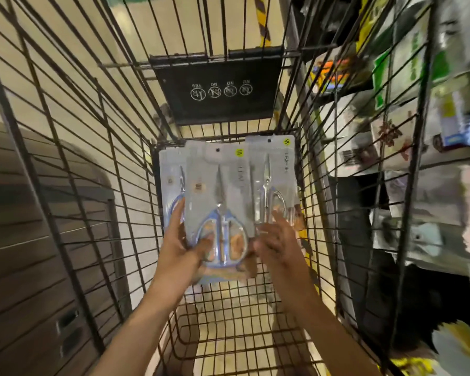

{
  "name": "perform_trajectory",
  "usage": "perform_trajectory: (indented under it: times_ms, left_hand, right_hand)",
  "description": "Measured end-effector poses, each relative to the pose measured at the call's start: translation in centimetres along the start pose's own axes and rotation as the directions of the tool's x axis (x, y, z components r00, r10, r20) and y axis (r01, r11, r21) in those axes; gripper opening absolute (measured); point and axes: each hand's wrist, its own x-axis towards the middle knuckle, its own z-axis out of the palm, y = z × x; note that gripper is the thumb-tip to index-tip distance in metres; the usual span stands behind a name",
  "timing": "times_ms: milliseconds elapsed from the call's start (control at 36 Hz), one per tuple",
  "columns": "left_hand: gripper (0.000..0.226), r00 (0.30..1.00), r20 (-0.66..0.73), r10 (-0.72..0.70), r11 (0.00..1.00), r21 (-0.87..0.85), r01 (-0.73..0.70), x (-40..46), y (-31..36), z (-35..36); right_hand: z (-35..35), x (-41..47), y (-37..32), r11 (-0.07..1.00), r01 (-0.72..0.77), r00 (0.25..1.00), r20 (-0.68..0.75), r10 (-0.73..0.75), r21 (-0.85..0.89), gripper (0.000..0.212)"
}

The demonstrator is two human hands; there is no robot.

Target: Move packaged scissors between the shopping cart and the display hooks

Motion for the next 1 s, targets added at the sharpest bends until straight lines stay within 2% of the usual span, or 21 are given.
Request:
perform_trajectory:
  times_ms: [56,111,222,417,500,583,694,889,1000]
  left_hand:
    - [0.084,1.000,-0.007,0.024,1.000,0.006,-0.024,-0.3,0.4,-0.6]
    - [0.085,0.999,-0.014,0.043,0.999,0.030,-0.043,-0.4,0.6,-1.2]
    - [0.083,0.993,-0.013,0.116,0.988,0.109,-0.114,-0.5,1.1,-2.2]
    - [0.083,0.990,0.030,0.139,0.982,0.126,-0.141,-0.1,0.7,-2.6]
    - [0.083,0.991,0.029,0.128,0.978,0.162,-0.131,0.1,0.2,-2.9]
    - [0.079,0.992,0.029,0.123,0.978,0.164,-0.126,0.2,0.0,-3.1]
    - [0.079,0.992,0.032,0.119,0.979,0.161,-0.122,0.1,0.2,-3.2]
    - [0.079,0.994,0.003,0.106,0.979,0.174,-0.105,0.2,0.1,-3.3]
    - [0.081,0.994,0.006,0.107,0.978,0.181,-0.107,0.2,0.1,-3.4]
  right_hand:
    - [-0.5,1.0,-0.4,0.997,0.027,0.992,-0.119,-0.035,-0.067,0.054]
    - [-1.0,2.3,-0.2,0.996,0.007,0.978,-0.209,-0.025,-0.087,0.063]
    - [-1.5,5.7,1.7,0.971,-0.006,0.948,-0.309,-0.070,-0.239,0.078]
    - [-0.4,11.3,4.2,0.927,-0.145,0.875,-0.483,-0.043,-0.345,0.102]
    - [0.0,11.6,4.9,0.917,-0.136,0.872,-0.485,-0.069,-0.375,0.101]
    - [0.0,11.3,5.3,0.924,-0.112,0.856,-0.508,-0.096,-0.364,0.091]
    - [-0.6,10.6,4.7,0.934,-0.161,0.859,-0.512,-0.026,-0.319,0.088]
    - [-1.6,9.7,4.3,0.885,-0.240,0.843,-0.538,-0.014,-0.399,0.084]
    - [-2.3,9.0,4.5,0.928,-0.209,0.867,-0.498,0.029,-0.310,0.084]
